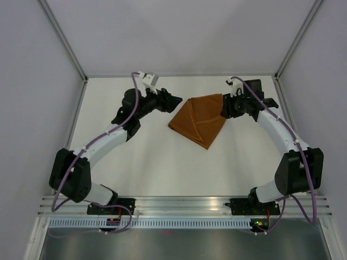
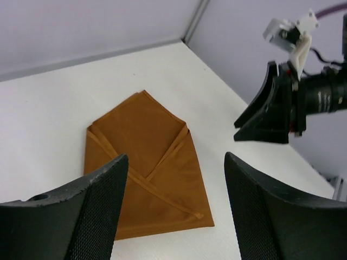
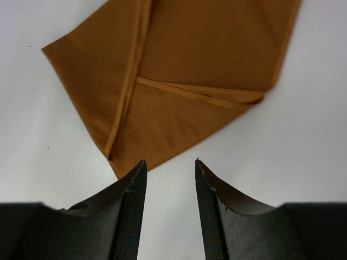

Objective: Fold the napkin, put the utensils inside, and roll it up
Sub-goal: Fold the napkin, then roll the napkin with the utensil

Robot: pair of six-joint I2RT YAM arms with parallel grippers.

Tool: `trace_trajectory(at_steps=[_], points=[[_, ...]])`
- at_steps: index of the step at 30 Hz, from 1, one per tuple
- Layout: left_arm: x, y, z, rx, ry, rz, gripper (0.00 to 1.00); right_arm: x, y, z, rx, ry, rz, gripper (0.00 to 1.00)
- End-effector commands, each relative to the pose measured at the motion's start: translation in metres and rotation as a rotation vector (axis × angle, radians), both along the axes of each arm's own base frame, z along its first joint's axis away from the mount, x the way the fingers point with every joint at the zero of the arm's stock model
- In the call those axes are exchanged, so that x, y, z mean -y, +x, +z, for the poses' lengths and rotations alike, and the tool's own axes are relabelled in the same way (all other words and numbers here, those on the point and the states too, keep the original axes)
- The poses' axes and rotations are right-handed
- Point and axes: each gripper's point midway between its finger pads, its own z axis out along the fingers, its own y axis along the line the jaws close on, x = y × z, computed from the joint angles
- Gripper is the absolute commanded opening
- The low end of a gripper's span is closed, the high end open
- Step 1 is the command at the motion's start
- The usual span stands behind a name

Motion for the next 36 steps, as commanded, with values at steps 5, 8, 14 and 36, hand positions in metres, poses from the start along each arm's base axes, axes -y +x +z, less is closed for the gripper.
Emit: trace_trajectory(at_steps=[5, 8, 14, 36], points=[[-0.079, -0.023, 0.043, -0.040, -0.331, 0.166, 0.93, -0.071, 0.012, 0.031, 0.202, -0.091, 0.144, 0.46], [-0.091, -0.032, 0.037, -0.075, -0.288, 0.210, 0.91, -0.101, 0.015, 0.021, 0.224, -0.146, 0.195, 0.47], [-0.109, -0.053, 0.042, -0.076, -0.240, 0.269, 0.92, -0.166, -0.006, -0.030, 0.202, -0.258, 0.334, 0.48], [-0.105, -0.064, 0.005, -0.135, -0.150, 0.222, 0.91, -0.177, -0.024, -0.123, 0.178, -0.513, 0.440, 0.59]])
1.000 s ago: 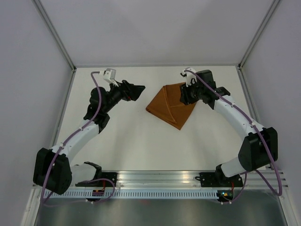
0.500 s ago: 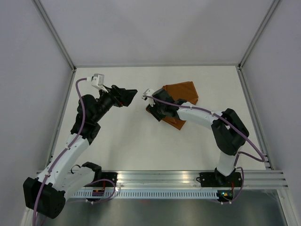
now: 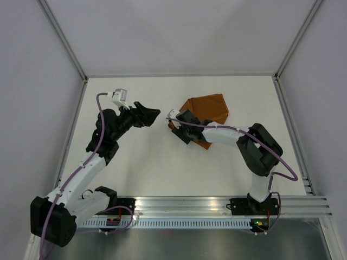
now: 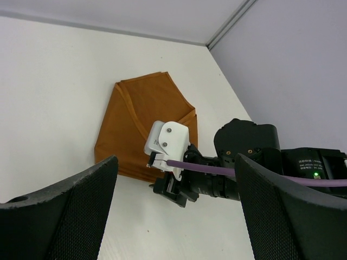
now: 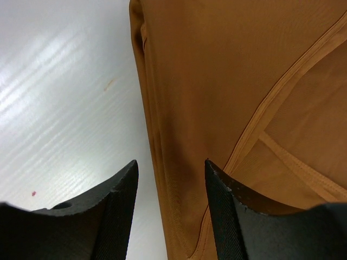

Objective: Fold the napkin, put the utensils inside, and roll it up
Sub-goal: Roll the napkin with the utensil

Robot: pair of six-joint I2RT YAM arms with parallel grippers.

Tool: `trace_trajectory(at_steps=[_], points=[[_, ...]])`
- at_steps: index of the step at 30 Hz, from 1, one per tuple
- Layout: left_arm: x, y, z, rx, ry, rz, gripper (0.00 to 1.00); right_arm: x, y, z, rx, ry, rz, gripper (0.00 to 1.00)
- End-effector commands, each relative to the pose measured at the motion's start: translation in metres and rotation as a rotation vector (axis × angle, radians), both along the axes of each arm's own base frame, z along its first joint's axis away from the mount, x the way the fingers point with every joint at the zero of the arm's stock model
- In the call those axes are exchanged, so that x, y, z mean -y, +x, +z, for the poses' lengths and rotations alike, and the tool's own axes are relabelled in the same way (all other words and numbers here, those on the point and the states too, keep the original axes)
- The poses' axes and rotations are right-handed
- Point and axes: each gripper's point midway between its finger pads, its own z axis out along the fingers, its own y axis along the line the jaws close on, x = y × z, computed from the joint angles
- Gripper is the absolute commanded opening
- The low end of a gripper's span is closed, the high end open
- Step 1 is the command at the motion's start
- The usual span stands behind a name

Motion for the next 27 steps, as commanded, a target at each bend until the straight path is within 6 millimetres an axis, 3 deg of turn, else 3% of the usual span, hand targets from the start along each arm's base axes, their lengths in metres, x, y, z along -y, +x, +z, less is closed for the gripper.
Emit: trace_trajectory(at_steps=[1, 27], points=[[0.005, 0.000, -0.005, 0.009, 0.018, -0.033, 0.91, 0.007, -0.001, 0.000, 0.024, -0.027, 0.012, 0.59], [0.006, 0.018, -0.044, -0.069, 0.057, -0.006, 0.88, 0.029, -0.019, -0.028, -0.075, 0.025, 0.093, 0.55]])
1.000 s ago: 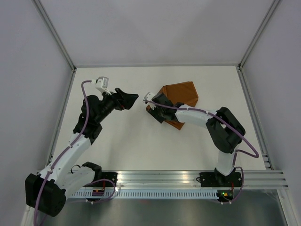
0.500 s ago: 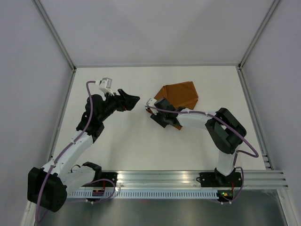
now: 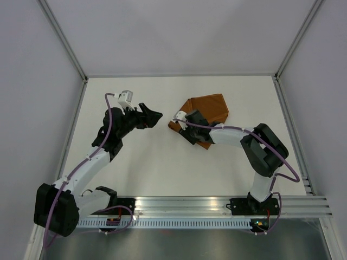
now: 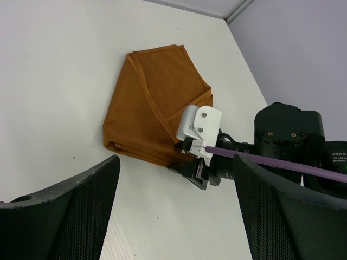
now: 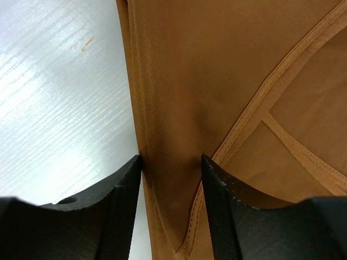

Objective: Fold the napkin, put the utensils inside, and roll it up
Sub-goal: Roll the napkin with the utensil

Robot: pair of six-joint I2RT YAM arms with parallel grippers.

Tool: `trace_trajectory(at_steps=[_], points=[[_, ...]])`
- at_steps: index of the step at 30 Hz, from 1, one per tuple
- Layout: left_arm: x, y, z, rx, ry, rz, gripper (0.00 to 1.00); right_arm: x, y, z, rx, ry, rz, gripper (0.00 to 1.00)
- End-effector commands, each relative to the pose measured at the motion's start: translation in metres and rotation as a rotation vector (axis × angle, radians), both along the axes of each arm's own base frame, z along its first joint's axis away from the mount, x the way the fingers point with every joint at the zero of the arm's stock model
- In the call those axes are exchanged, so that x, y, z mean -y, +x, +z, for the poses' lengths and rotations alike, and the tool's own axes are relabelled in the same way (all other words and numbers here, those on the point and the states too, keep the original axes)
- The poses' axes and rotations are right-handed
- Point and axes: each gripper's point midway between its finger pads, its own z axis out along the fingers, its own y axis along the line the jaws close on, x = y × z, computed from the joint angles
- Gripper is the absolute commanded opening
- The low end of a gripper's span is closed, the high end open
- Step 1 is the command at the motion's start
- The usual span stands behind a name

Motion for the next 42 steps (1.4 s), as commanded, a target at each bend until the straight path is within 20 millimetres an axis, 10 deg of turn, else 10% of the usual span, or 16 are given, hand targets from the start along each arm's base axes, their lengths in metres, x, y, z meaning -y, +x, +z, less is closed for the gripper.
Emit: trace_trajectory(at_steps=[1, 10, 14, 22, 30, 42], points=[[-0.001, 0.007, 0.004, 0.050, 0.017, 0.009, 0.88, 0.002, -0.014, -0.007, -0.042, -0.002, 0.049, 0.55], [-0.010, 0.054, -0.032, -0.026, 0.124, 0.132, 0.86, -0.001, -0.017, 0.004, -0.034, 0.022, 0.064, 0.56], [0.000, 0.084, -0.067, -0.123, 0.154, 0.133, 0.84, 0.002, -0.008, 0.041, 0.008, 0.075, 0.026, 0.61], [0.028, 0.139, -0.116, -0.251, 0.143, 0.121, 0.76, 0.069, 0.013, 0.083, 0.076, 0.093, -0.197, 0.65], [0.053, 0.154, -0.155, -0.355, 0.134, 0.111, 0.67, 0.155, 0.016, 0.050, 0.044, -0.035, -0.389, 0.48], [0.069, 0.152, -0.193, -0.472, 0.148, 0.160, 0.48, 0.192, 0.022, 0.005, -0.039, -0.109, -0.467, 0.22]])
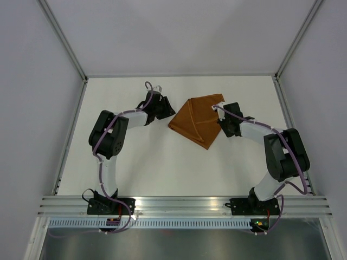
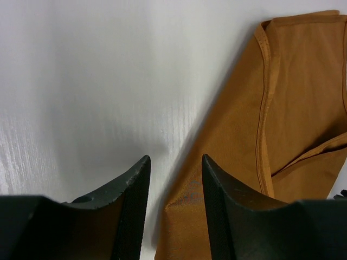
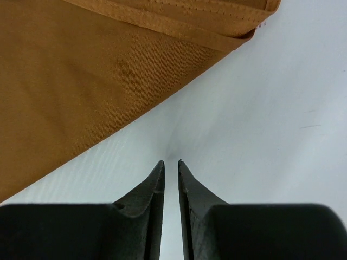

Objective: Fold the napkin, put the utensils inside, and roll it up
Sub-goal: Roll the napkin with the utensil

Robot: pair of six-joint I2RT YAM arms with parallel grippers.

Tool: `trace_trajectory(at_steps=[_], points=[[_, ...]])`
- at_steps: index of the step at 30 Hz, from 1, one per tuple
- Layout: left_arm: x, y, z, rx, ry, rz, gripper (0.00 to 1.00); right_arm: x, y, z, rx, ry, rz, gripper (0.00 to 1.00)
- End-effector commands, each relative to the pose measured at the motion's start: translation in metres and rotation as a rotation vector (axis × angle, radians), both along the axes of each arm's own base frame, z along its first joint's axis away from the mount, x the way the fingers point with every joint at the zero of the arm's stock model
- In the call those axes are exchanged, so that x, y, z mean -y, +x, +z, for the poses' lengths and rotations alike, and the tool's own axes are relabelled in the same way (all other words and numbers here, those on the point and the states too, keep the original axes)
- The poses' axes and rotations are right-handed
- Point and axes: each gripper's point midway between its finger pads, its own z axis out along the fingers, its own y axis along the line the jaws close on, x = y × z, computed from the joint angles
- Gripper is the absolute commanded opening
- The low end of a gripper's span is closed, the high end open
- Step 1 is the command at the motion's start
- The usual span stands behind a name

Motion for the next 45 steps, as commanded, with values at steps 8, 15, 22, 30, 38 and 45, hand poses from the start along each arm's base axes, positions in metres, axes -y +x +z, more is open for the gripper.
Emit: trace_trajectory(at_steps=[8, 15, 22, 30, 38, 45], points=[[0.004, -0.005, -0.017, -0.080, -0.019, 0.123, 0.43, -0.002, 0.024, -0.022, -0.033, -0.023, 0.011, 0.19], [0.008, -0.035, -0.031, -0.104, -0.026, 0.136, 0.39, -0.015, 0.051, -0.028, -0.048, 0.002, 0.031, 0.18], [0.004, -0.067, -0.033, -0.104, -0.054, 0.172, 0.37, -0.034, 0.084, -0.025, -0.032, 0.059, 0.054, 0.18], [-0.006, -0.096, -0.024, -0.089, -0.064, 0.182, 0.37, -0.062, 0.092, -0.023, -0.041, 0.113, 0.078, 0.19], [-0.011, -0.102, -0.007, -0.051, -0.059, 0.157, 0.41, -0.051, 0.087, 0.010, 0.020, 0.118, 0.017, 0.27], [-0.026, -0.100, 0.038, 0.059, -0.012, 0.141, 0.55, -0.037, 0.090, 0.065, 0.135, 0.121, 0.016, 0.50]])
